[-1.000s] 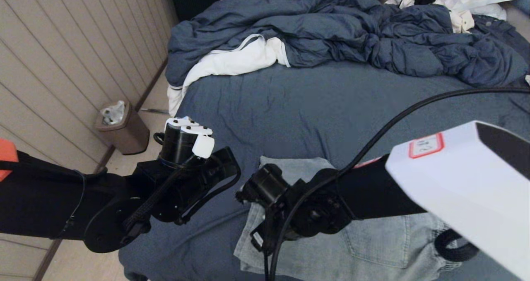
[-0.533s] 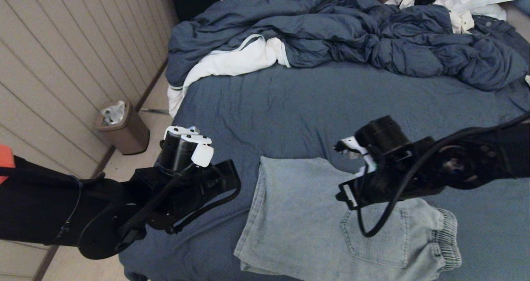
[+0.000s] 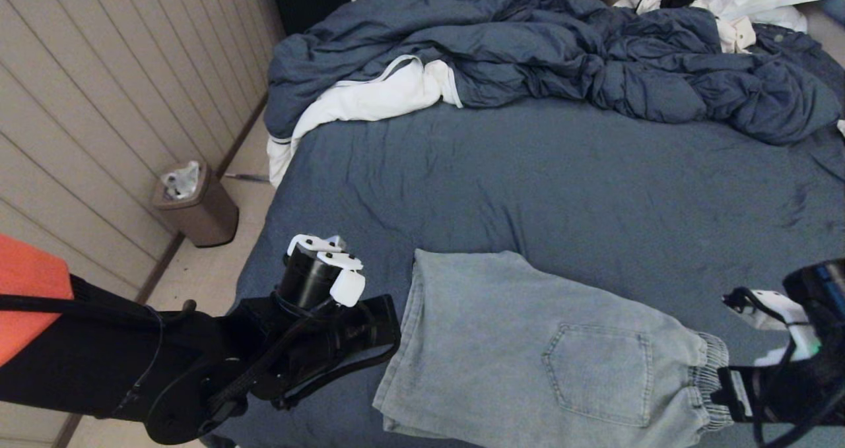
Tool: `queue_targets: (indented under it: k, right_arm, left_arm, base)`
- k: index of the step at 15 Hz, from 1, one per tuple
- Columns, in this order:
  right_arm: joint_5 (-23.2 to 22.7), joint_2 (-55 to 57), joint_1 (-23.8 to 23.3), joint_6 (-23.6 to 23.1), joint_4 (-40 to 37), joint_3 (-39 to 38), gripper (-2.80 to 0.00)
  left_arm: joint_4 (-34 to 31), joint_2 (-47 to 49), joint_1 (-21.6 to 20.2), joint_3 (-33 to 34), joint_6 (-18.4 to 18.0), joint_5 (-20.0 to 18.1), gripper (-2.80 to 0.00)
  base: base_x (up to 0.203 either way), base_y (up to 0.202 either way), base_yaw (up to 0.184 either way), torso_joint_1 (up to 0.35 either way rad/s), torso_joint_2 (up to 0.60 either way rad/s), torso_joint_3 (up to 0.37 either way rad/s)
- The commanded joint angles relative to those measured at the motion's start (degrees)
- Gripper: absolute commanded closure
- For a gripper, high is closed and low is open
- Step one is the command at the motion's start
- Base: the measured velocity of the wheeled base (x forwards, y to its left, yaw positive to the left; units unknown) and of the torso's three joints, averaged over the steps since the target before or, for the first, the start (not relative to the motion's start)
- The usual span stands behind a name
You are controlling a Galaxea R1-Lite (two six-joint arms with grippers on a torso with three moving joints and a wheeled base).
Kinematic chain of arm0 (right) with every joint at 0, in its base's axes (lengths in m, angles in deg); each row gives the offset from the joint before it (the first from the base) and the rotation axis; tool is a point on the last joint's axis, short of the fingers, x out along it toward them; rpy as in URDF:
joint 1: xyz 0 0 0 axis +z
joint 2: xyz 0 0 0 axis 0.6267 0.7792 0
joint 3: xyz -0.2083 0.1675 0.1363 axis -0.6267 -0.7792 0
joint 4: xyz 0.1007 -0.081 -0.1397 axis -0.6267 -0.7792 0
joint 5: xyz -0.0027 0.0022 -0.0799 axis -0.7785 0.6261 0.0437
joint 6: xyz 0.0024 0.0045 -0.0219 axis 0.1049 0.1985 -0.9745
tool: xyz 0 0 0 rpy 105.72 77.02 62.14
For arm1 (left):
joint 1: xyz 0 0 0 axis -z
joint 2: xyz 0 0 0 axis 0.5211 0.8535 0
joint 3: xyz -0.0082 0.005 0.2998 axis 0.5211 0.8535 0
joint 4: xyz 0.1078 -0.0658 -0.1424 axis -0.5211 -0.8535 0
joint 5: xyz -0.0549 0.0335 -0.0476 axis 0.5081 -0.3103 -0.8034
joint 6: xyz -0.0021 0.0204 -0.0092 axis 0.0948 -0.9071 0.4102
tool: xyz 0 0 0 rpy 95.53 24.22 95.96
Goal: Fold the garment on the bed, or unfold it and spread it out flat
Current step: Unford the blue shorts
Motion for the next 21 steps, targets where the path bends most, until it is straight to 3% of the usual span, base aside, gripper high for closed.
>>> queue_targets:
  k: [1,4,7,8,15,21]
  right_arm:
    - [-0.3,-5.3,-6.4,-0.4,0.2,-6.3,0.0]
    - [-0.5,-4.3,-13.8,-3.6,1.2,-9.6,0.0]
    - [-1.9,1.8,-20.7,-7.1,7.3,-10.3,0.0]
    - [-2.2,4.0,-22.6,-9.1,9.6,-10.5,-2.8]
    - [-4.4,16.0,-24.1,-12.9,20.7,-10.0,-2.8]
    - [-6.9,18.9,-18.7,-11.4,22.0,-7.7,-2.8]
  left_arm:
    - [-0.2,2.2,1.7,0.7,0.2,0.1,0.0]
    - [0.5,6.3,4.5,1.1,0.3,0.2,0.0]
    - [0.6,5.5,4.8,1.2,0.3,0.3,0.0]
    - [0.6,5.5,4.8,1.2,0.3,0.3,0.0]
    - [0.7,5.4,4.8,1.0,0.3,0.8,0.0]
    - [0.8,6.1,4.8,1.0,0.3,0.9,0.0]
  base:
    - [0.0,0.0,0.0,0.0,0.0,0.0]
    - [0.0,0.0,0.0,0.0,0.0,0.0]
    - [0.0,0.0,0.0,0.0,0.0,0.0]
    - [0.0,0.0,0.0,0.0,0.0,0.0]
    - [0.0,0.0,0.0,0.0,0.0,0.0]
    - [0.0,0.0,0.0,0.0,0.0,0.0]
